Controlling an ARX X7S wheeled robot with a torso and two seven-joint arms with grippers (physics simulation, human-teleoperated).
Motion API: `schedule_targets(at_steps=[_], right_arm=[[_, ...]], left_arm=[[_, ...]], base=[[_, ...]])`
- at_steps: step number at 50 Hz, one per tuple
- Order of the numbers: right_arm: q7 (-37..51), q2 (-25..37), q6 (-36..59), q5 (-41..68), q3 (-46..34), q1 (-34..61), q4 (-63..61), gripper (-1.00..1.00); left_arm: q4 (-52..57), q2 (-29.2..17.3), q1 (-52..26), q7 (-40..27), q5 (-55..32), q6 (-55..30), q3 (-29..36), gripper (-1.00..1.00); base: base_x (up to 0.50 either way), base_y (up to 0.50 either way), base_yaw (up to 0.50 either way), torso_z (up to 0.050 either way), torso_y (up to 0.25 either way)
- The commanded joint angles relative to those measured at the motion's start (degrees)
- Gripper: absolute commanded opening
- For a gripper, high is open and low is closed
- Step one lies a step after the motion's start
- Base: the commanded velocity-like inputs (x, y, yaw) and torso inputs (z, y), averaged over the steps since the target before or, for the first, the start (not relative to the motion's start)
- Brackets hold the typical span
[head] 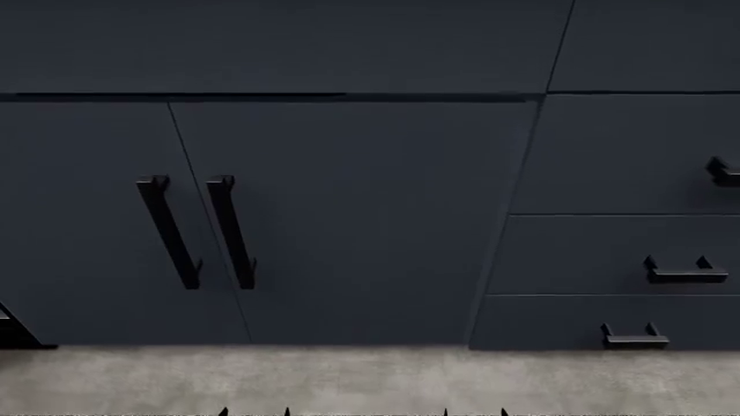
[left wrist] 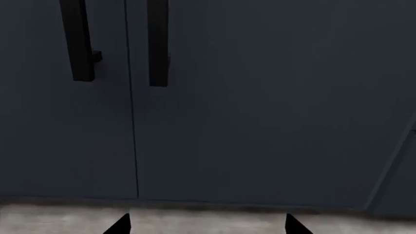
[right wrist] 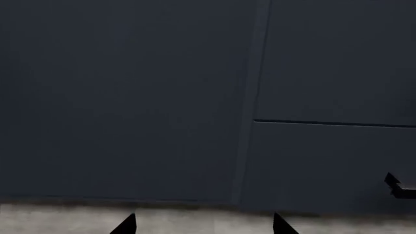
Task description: Close the dishwasher door
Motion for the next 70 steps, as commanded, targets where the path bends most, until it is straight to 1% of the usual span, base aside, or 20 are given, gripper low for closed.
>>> schedule_targets(at_steps=[1, 70], right_arm=[[-0.01, 0.0, 0.02, -0.03, 0.04, 0.0, 0.0, 1.0], [-0.07, -0.01, -0.01, 0.01, 0.04, -0.01, -0.01, 1.0]], left_arm=[[0.01, 0.0, 0.0, 0.02, 0.0, -0.03, 0.04, 1.0], [0.01, 0.0, -0.02, 0.0, -0.01, -0.08, 0.06, 1.0]], base=[[0.0, 0.0, 0.0, -0.05, 0.0], [0.0, 0.0, 0.0, -0.05, 0.0]])
